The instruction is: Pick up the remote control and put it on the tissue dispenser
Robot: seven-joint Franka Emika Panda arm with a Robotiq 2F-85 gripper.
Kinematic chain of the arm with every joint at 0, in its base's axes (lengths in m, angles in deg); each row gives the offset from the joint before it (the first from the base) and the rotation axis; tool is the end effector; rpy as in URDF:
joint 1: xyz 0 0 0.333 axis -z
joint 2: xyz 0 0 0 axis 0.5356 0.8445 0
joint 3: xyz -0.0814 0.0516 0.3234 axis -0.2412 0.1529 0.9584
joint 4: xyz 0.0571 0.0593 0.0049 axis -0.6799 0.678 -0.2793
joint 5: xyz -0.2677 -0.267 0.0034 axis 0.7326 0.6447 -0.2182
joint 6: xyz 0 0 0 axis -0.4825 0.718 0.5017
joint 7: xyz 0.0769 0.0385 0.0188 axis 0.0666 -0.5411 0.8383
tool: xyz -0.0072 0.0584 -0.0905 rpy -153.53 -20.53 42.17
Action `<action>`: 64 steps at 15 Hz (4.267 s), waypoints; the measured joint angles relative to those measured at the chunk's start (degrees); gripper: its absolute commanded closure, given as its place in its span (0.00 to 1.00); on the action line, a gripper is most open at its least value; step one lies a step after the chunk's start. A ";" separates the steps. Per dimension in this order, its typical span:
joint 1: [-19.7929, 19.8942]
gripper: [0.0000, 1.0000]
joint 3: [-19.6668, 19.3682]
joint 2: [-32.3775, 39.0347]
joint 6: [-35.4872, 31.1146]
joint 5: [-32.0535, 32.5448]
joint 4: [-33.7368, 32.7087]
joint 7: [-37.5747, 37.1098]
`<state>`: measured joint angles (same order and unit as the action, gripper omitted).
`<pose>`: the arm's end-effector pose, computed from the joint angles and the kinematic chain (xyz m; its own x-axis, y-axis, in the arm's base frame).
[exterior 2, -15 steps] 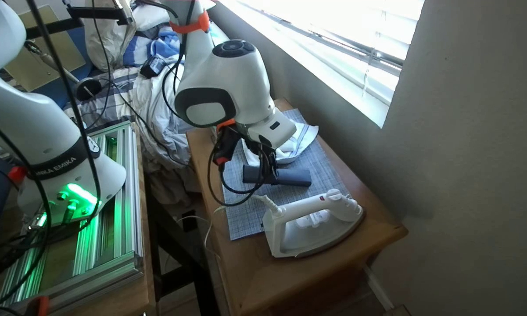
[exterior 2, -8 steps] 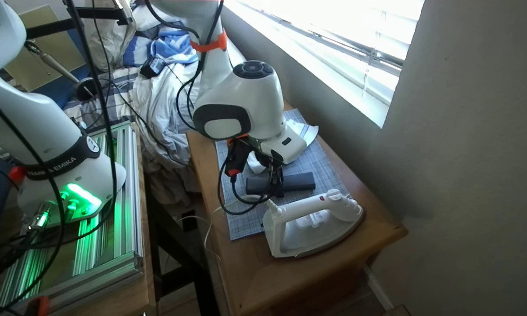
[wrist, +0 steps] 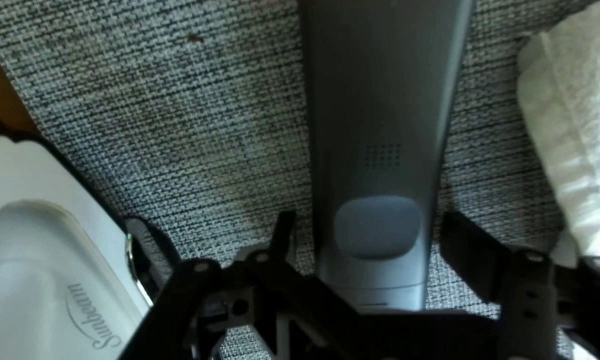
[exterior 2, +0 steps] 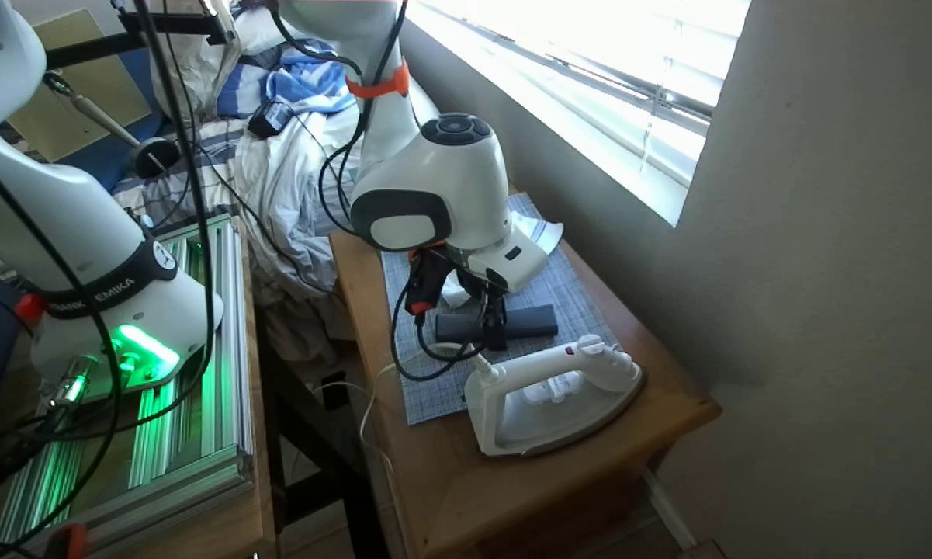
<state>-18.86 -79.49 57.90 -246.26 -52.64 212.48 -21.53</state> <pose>0.4418 -0.1294 0.0623 0.9089 -0.4084 0.0842 -0.4107 -0.9117 0.0115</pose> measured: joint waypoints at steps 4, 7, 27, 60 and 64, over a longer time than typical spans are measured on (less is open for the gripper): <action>-0.21 0.71 -0.13 -0.35 -0.02 0.00 0.04 0.00; -0.27 0.71 -0.06 -0.45 -0.47 0.00 0.25 0.20; 5.98 0.71 15.97 -30.85 19.36 -1.57 17.46 14.10; -25.93 0.71 16.95 -36.22 25.33 -14.26 17.42 25.22; -25.71 0.71 16.41 -35.77 24.70 -1.78 16.57 25.91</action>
<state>-44.57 -63.08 22.12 -221.56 -54.42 229.05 4.38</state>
